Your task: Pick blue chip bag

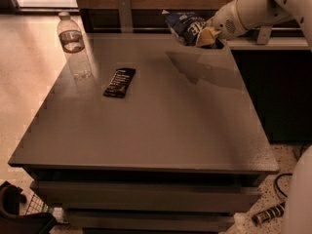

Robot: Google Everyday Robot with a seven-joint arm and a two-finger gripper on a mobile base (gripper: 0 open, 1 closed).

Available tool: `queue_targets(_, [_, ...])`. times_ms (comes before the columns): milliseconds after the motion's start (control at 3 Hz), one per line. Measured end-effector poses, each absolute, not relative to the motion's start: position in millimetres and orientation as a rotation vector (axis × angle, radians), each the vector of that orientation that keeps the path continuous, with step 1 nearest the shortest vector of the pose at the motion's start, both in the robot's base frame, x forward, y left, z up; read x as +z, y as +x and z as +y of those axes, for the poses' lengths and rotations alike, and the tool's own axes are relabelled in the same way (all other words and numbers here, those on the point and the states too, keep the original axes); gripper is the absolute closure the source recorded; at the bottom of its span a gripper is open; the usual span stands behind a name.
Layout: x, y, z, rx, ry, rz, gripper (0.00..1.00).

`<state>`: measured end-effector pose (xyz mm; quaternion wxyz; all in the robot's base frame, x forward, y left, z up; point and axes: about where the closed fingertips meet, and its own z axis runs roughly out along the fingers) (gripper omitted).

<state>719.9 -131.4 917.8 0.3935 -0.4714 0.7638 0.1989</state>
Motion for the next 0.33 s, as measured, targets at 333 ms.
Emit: queue_targets(333, [939.3,712.7,-133.0,0.489,-1.201,1.894,1.00])
